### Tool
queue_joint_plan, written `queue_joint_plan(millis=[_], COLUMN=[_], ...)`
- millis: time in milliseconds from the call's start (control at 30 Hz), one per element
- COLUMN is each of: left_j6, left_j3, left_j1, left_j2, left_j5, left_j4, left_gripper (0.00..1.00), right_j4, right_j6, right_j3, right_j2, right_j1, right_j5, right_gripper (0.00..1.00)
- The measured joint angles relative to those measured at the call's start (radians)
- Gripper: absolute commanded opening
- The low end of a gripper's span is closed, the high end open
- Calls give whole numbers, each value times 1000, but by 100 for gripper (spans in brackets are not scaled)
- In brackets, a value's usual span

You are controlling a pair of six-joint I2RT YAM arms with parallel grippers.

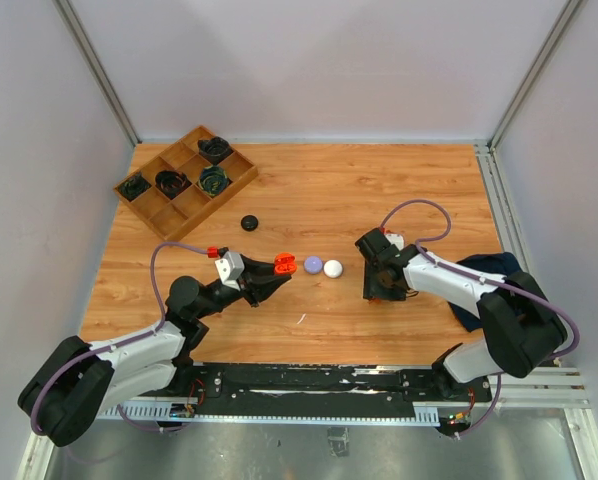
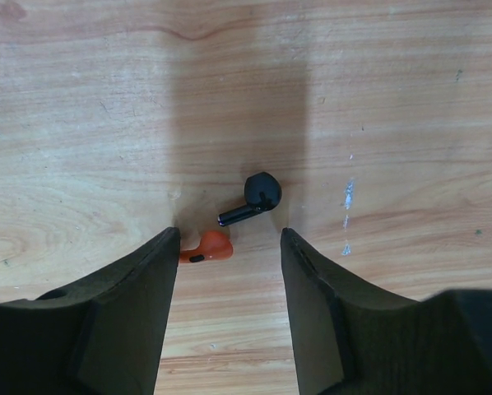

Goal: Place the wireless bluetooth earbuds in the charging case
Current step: Pick up the earbud from the center of the board.

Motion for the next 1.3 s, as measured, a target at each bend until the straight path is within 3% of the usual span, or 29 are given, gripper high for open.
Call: queue_joint_plan(millis=[333,533,1300], left_j6=[0,0,0], left_j3=[0,0,0], left_j1=[0,0,0], left_j2=[1,1,7], left_j5=[2,7,12], left_j4=[-3,-5,-5], left_gripper=[0,0,0], right_j4=[-42,-45,26], right_j6=[-41,-75,-127], right_j3=[0,2,16], right_j2=[-10,-13,21], right_j1=[0,0,0], right_j5=[-23,-40,-79], right_gripper=[49,42,27])
